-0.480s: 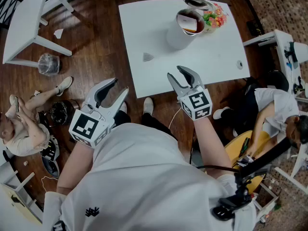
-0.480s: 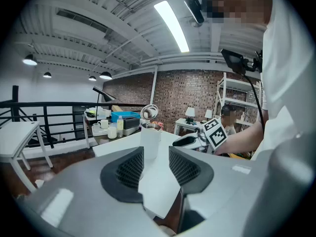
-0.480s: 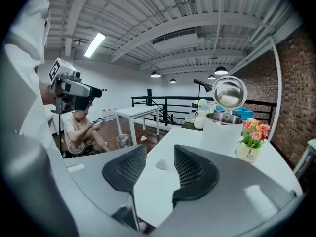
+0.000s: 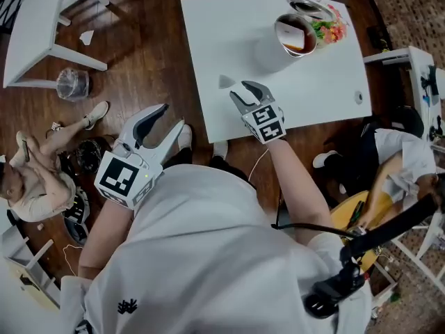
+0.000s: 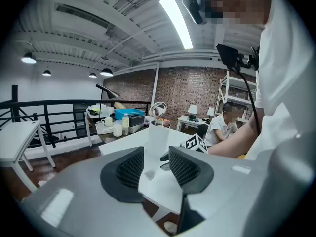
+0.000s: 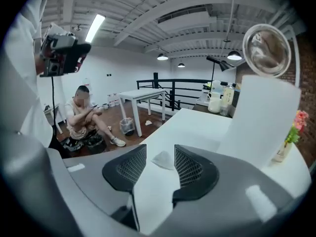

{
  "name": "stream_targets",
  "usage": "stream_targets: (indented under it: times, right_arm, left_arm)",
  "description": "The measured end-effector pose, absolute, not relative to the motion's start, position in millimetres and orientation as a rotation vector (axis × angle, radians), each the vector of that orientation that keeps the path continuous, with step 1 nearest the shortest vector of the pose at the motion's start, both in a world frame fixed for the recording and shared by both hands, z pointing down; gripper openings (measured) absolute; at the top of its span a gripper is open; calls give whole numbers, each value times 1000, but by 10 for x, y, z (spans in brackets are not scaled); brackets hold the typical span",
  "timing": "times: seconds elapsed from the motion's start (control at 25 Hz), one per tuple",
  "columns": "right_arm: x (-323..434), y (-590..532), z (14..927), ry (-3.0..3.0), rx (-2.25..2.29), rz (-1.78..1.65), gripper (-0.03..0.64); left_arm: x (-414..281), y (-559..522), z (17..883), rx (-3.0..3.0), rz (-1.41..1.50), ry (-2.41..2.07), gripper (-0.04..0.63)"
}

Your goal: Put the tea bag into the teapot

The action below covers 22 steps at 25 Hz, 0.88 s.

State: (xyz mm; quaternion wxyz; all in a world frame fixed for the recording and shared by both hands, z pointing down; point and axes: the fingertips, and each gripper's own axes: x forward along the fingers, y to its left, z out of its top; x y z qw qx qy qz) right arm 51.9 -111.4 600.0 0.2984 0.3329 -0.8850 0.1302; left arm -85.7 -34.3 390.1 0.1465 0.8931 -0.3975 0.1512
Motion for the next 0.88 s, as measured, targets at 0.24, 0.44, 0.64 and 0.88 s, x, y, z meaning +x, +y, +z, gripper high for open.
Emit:
stream_targets:
  times: [0.24,0.44,0.64,0.88]
  right_arm:
    - [311,-1296,6550,-2245,822,353,175]
    - [224,-1372,6768,-2191,788,353,173]
    - [189,-1375,6918,-2163,770,379,156]
    - [198,-1409,6941,-2146,781,364,122]
  left_arm:
    - [-1169,-399,3923,2542,452,-1198,133]
    - [-1352,-368,4009,2493,466,-1235,133]
    - [-1441,-344,4034,2484,471,-1242,133]
    - [-1480,-348,4049,2479,474,-1249,133]
